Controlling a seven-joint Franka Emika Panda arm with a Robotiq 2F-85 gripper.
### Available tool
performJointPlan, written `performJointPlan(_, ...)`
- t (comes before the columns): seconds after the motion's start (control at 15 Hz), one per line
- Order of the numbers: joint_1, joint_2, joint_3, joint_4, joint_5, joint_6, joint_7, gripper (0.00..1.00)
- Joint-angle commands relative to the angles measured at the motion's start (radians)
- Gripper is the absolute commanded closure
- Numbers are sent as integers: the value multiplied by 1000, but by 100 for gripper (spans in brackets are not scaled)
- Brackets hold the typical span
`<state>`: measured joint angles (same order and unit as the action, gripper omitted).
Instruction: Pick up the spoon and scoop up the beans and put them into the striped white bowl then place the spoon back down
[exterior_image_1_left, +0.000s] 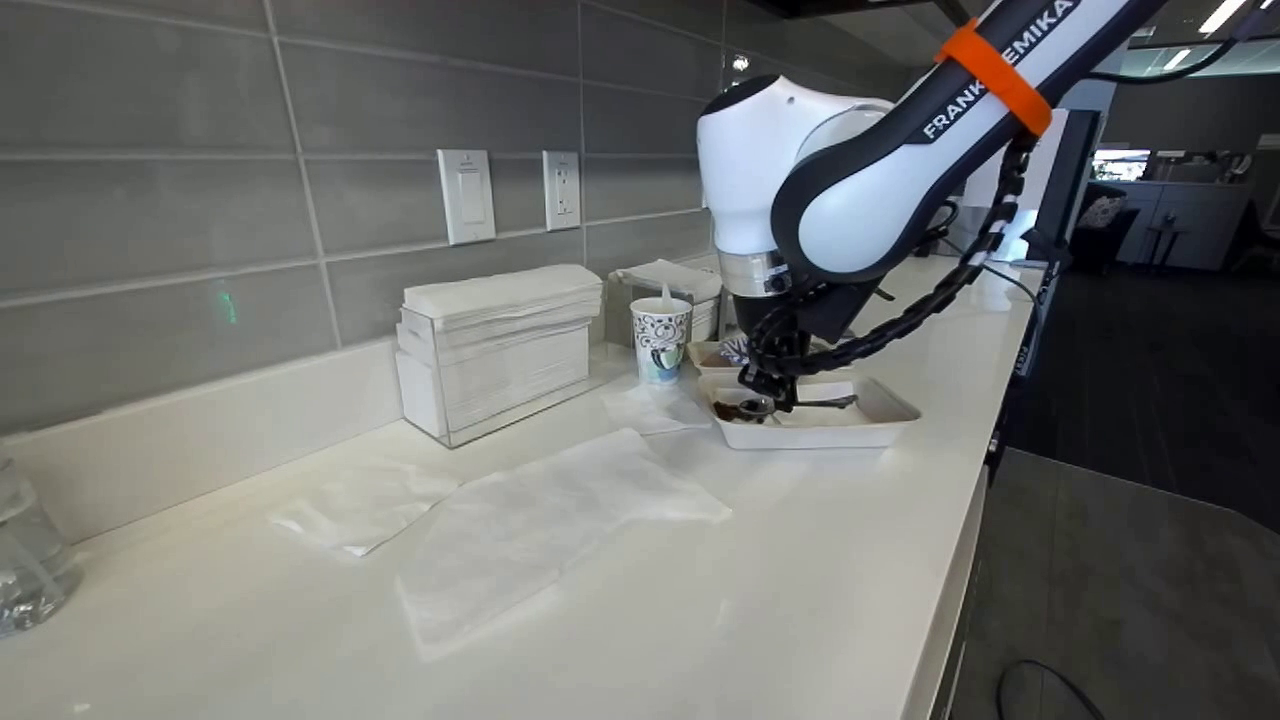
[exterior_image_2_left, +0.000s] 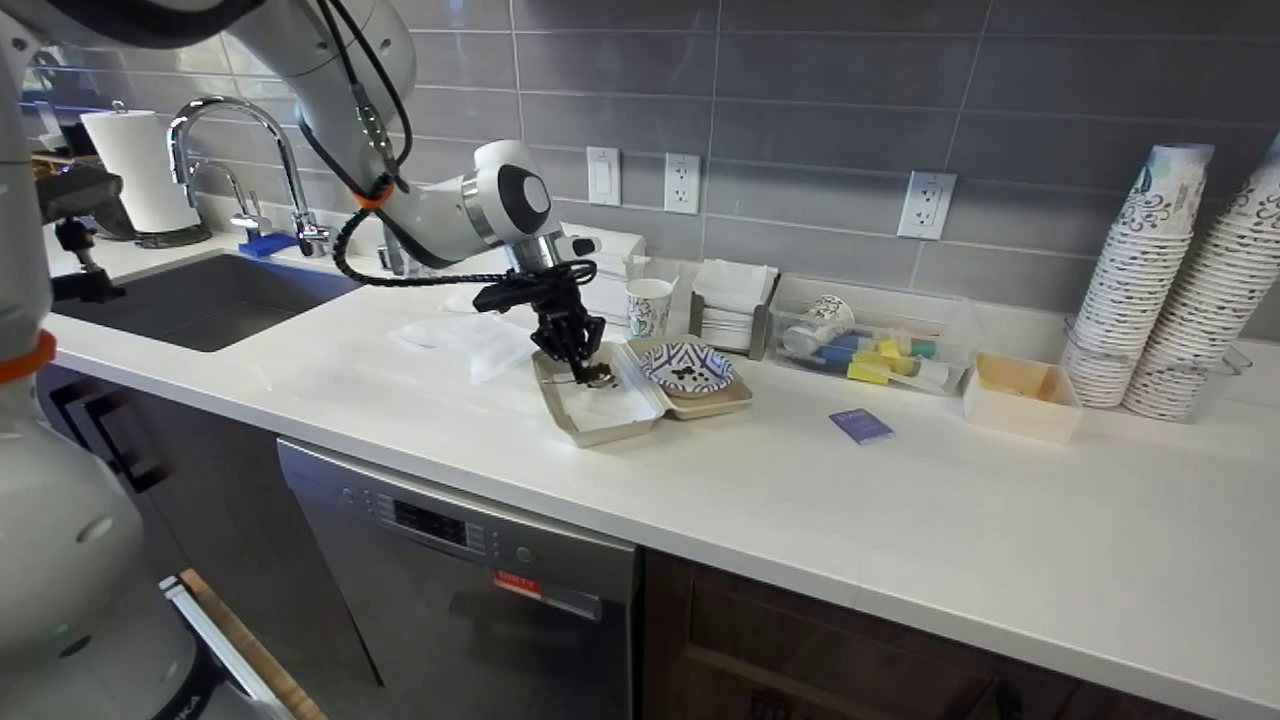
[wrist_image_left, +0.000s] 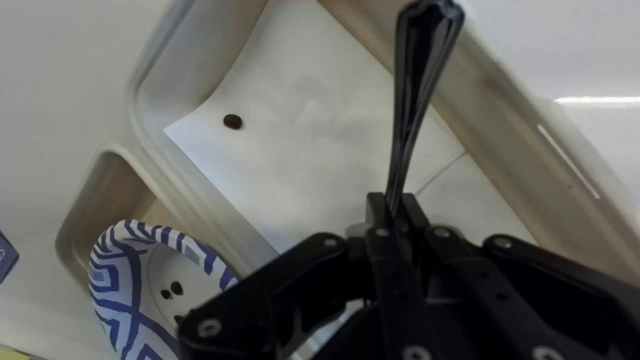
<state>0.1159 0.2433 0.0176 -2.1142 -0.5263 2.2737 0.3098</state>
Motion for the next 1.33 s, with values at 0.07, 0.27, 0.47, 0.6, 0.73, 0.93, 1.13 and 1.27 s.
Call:
performJointPlan(0.07, 7, 30, -2, 27, 31, 15, -3, 98)
performJointPlan(0.27, 8, 34, 1, 33, 50, 23, -7, 98)
performJointPlan(0.47, 9, 36, 5, 36, 72, 36, -10, 98)
performJointPlan(0.6, 8, 38, 6, 36, 85, 44, -13, 98)
performJointPlan(0.73, 5, 38, 7, 36, 104, 62, -17, 98)
performJointPlan(0.93, 4, 44, 5, 36, 129, 103, -18, 98)
performJointPlan(1.13, 4, 53, 3, 37, 153, 141, -22, 98)
performJointPlan(1.27, 2, 57, 2, 34, 168, 170, -26, 98)
